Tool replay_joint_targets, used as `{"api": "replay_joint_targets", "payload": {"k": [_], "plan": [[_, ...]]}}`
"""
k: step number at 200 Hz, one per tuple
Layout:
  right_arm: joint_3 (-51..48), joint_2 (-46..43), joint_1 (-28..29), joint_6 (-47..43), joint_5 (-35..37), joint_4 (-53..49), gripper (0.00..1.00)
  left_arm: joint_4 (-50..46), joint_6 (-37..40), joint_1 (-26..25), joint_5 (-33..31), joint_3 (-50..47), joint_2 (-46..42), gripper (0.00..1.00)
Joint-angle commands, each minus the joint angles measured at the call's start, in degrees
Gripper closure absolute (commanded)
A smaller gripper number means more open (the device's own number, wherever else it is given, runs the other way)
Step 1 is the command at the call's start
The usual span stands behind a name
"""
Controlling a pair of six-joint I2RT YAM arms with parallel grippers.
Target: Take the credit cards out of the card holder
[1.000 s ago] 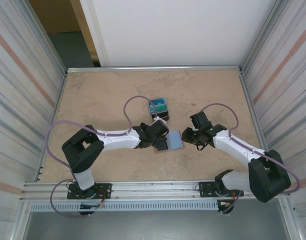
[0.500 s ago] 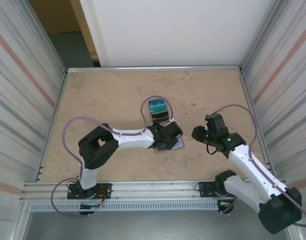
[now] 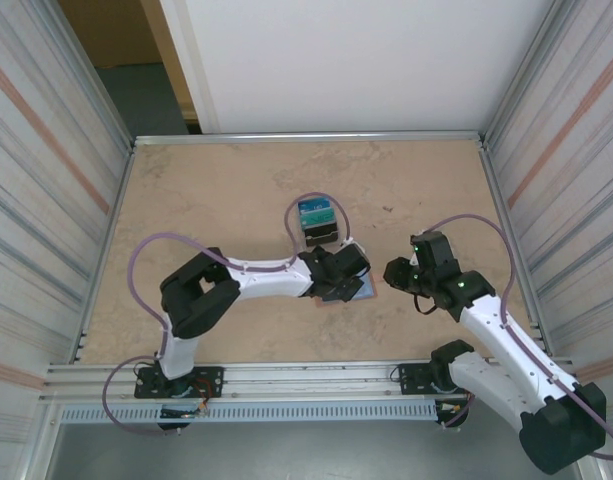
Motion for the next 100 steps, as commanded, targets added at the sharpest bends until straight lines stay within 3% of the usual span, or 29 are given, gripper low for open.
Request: {"api": "replay_joint_targets", "payload": {"k": [1, 49, 100], "plan": [[-0.64, 1.17, -0.51, -1.41, -5.45, 2.11, 0.76, -0.03, -4.75, 1.2, 0.04, -3.44, -7.3, 0.01], [-0.32, 5.76, 0.9, -2.29, -11.06, 7.12, 0.74, -2.86, -10.21, 4.64, -1.67, -11.17, -12.94, 0.01], [3.5, 16.33, 5.14, -3.57, -13.13, 9.78, 0.75, -1.44, -9.66, 7.1, -0.52, -12.99, -11.33, 0.03]]}}
